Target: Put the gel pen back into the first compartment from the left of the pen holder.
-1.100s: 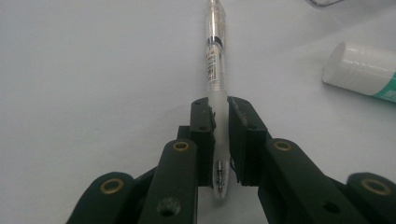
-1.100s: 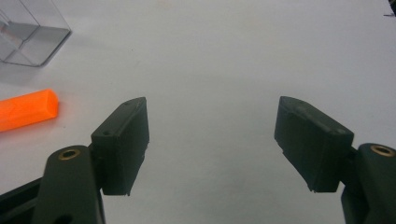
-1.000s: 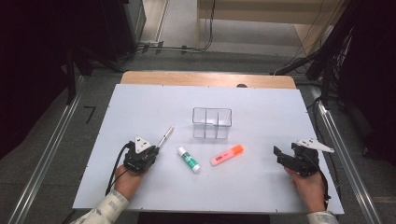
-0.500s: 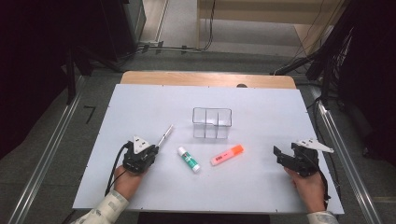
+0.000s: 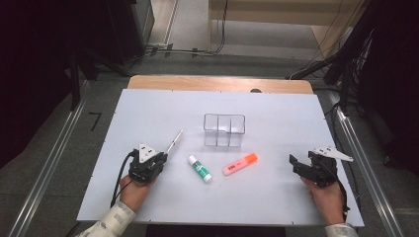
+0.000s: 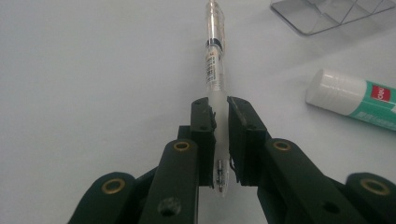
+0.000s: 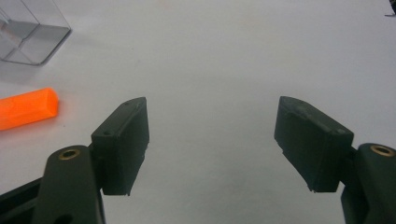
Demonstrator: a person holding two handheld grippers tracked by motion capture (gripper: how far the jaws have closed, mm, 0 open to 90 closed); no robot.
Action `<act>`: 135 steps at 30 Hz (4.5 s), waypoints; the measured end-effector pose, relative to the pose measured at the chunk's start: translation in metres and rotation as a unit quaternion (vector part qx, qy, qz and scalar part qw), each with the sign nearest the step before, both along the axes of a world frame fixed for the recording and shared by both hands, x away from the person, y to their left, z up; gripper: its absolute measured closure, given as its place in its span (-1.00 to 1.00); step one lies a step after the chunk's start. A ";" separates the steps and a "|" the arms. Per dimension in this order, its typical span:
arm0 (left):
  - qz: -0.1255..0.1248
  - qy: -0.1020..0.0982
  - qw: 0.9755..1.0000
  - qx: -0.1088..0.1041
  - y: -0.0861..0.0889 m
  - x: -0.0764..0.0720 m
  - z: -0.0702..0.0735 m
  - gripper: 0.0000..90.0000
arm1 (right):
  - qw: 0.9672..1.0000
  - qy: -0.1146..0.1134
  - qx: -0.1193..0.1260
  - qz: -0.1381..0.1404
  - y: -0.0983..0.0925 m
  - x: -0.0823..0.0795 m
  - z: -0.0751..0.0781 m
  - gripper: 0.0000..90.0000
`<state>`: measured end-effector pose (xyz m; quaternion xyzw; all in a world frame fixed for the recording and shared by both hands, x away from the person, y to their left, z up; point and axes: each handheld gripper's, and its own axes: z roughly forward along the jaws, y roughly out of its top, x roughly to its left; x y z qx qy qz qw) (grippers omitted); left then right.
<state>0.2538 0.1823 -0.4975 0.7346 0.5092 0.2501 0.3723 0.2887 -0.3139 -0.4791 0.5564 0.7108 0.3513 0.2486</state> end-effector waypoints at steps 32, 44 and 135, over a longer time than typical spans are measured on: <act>-0.010 -0.036 0.997 -0.068 -0.003 -0.011 0.034 0.80 | 1.000 0.001 0.001 -0.002 0.000 0.000 0.000 -0.44; -0.015 -0.045 0.996 -0.075 -0.008 -0.011 0.042 0.80 | 1.000 0.001 0.001 -0.001 0.000 0.000 0.001 -0.44; -0.077 -0.036 0.993 -0.086 -0.058 0.014 0.065 0.79 | 1.000 0.004 0.002 0.002 0.001 0.000 0.000 -0.44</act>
